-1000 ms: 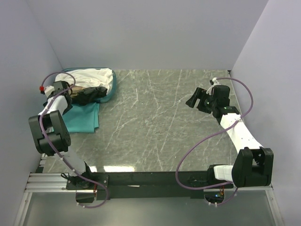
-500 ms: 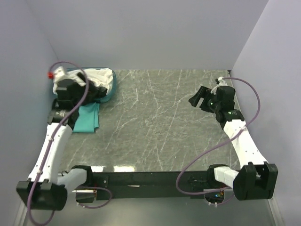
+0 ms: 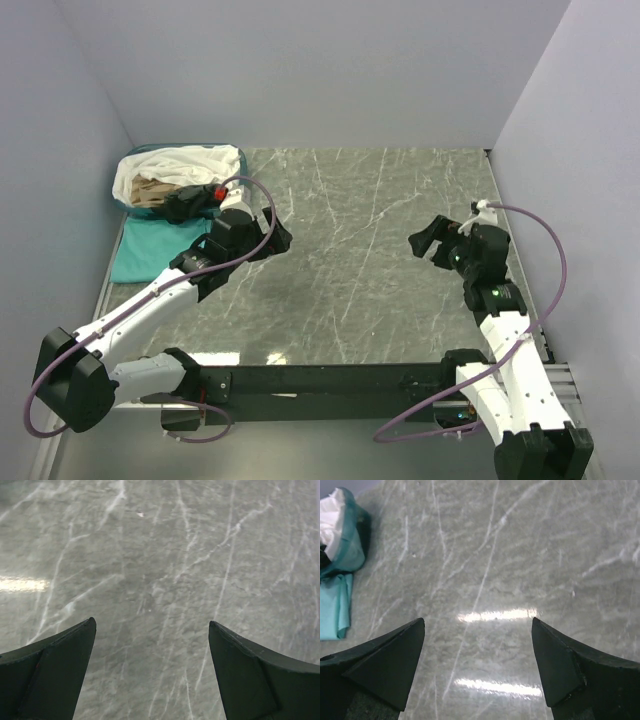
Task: Fold and stack the t-shirts
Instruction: Reset both grippers
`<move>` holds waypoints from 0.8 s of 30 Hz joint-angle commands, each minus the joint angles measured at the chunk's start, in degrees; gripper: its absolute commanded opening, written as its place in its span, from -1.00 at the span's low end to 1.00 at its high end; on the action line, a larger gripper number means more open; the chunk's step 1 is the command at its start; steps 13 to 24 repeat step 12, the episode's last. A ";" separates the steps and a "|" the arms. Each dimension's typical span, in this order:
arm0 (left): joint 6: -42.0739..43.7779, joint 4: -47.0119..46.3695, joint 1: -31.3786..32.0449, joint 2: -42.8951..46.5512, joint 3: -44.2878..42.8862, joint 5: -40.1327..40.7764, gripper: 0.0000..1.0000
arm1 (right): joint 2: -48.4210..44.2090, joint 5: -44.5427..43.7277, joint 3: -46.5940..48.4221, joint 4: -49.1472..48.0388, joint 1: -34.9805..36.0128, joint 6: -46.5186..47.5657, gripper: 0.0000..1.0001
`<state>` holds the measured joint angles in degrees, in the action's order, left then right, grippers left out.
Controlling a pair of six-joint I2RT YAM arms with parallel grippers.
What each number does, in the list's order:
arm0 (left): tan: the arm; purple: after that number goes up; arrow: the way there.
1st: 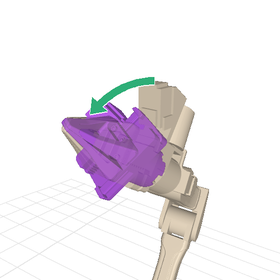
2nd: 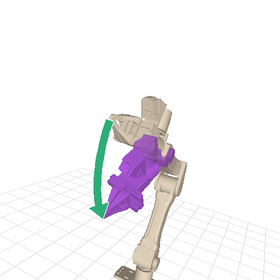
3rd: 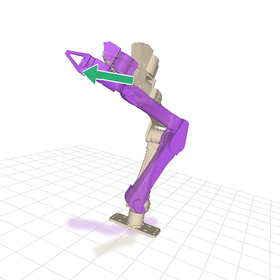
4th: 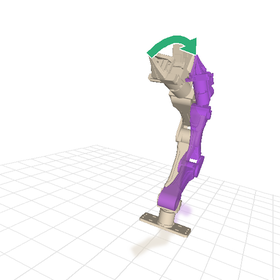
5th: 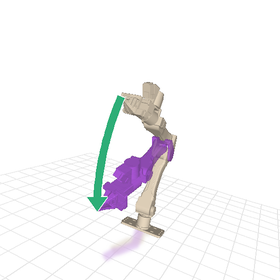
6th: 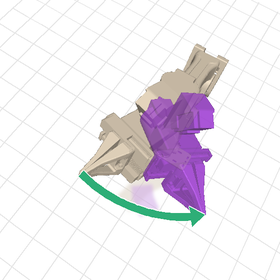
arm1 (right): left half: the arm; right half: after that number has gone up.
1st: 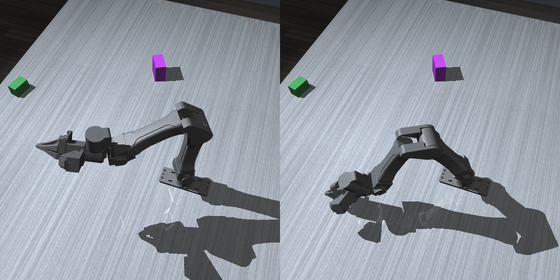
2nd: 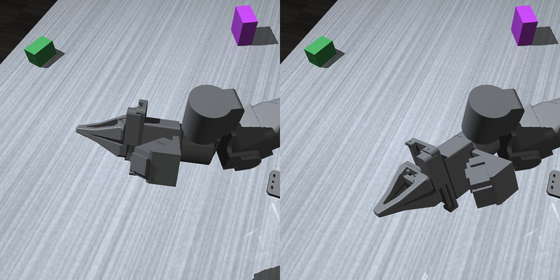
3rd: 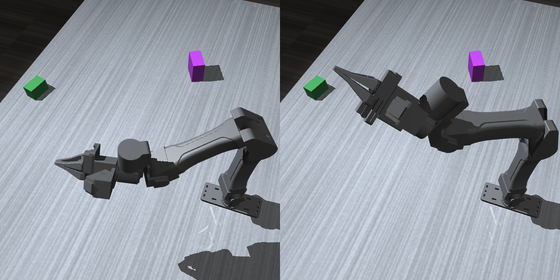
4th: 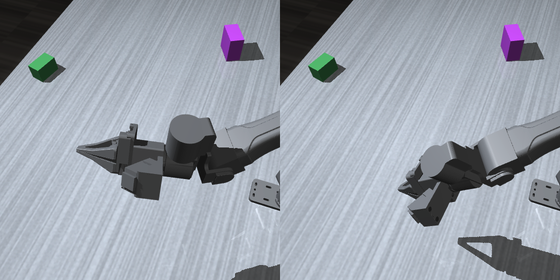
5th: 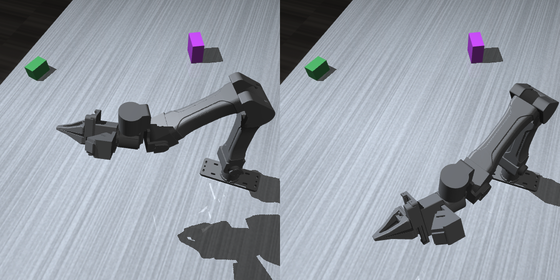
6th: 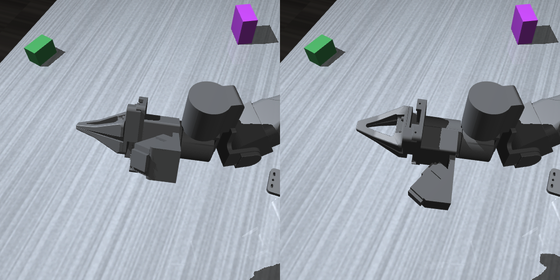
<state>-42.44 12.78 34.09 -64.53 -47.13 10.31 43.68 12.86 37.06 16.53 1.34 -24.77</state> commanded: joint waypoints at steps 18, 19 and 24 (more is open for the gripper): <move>-5.99 8.84 0.28 10.02 1.17 20.53 0.99 | -3.08 -3.54 -5.68 -4.23 -0.29 -2.29 0.92; -5.99 8.84 0.28 10.02 1.17 20.53 0.99 | -3.08 -3.54 -5.68 -4.23 -0.29 -2.29 0.92; -5.99 8.84 0.28 10.02 1.17 20.53 0.99 | -3.08 -3.54 -5.68 -4.23 -0.29 -2.29 0.92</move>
